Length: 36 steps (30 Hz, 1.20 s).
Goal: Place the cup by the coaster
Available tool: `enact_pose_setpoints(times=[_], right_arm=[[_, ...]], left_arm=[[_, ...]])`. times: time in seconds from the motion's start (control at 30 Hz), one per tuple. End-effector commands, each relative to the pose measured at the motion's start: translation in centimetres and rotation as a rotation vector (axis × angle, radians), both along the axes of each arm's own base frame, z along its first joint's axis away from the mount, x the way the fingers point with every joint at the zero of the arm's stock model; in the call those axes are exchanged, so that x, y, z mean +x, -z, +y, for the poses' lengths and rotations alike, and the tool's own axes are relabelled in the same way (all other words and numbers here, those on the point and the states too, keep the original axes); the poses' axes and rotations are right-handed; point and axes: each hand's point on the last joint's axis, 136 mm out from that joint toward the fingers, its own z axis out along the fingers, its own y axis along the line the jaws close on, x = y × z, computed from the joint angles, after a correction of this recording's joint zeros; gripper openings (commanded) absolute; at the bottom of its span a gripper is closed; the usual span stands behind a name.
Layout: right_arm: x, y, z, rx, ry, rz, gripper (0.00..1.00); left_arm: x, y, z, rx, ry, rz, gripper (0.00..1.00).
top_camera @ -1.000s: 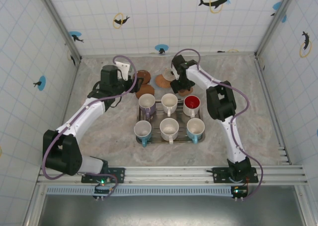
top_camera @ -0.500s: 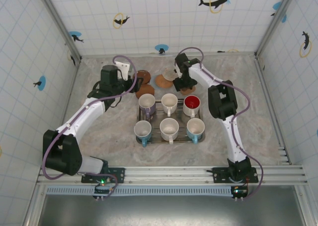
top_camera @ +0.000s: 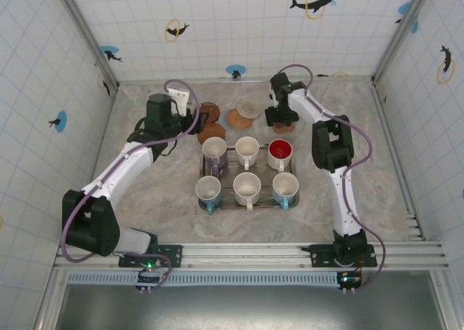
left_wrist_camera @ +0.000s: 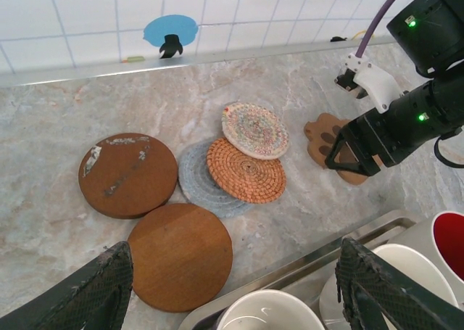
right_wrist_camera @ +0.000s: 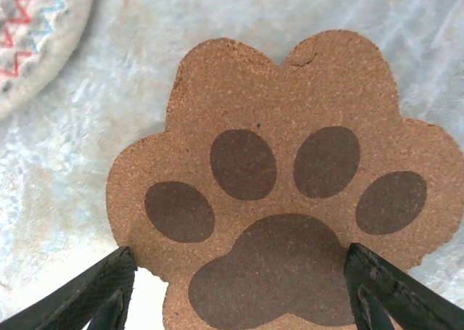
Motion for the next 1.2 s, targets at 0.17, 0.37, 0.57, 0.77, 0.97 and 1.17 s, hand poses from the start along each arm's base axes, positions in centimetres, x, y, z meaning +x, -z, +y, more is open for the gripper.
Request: enact_pose_setpoints(times=[0.17,0.37,0.57,0.77,0.97,1.17], right_arm=[[-0.5,3.0,-3.9,-0.04,0.106,0.069,0.77],[0.2,2.4,-5.0,-0.061,0.151,0.044,0.78],[0.6,2.0,-6.1,-0.048,0.206,0.032,0.78],[1.1,1.5,-7.1,-0.038,0.253,0.009,0.78],[1.2,1.4,-8.3,-0.049,0.287,0.007,0.78],[0.9,1.4,-9.3,-0.059,0.313,0.008,0.78]], left_arm=[[0.2,-1.2,-0.3,0.024,0.011,-0.026,0.74],[0.2,-1.1,-0.3,0.027,0.011,-0.023,0.74],[0.1,-1.0,-0.2,0.029,0.009,-0.02,0.73],[0.1,-0.8,-0.1,0.037,0.006,-0.017,0.74],[-0.1,-0.8,0.1,0.041,0.003,-0.018,0.73],[-0.2,-0.7,0.2,0.042,-0.001,-0.017,0.73]])
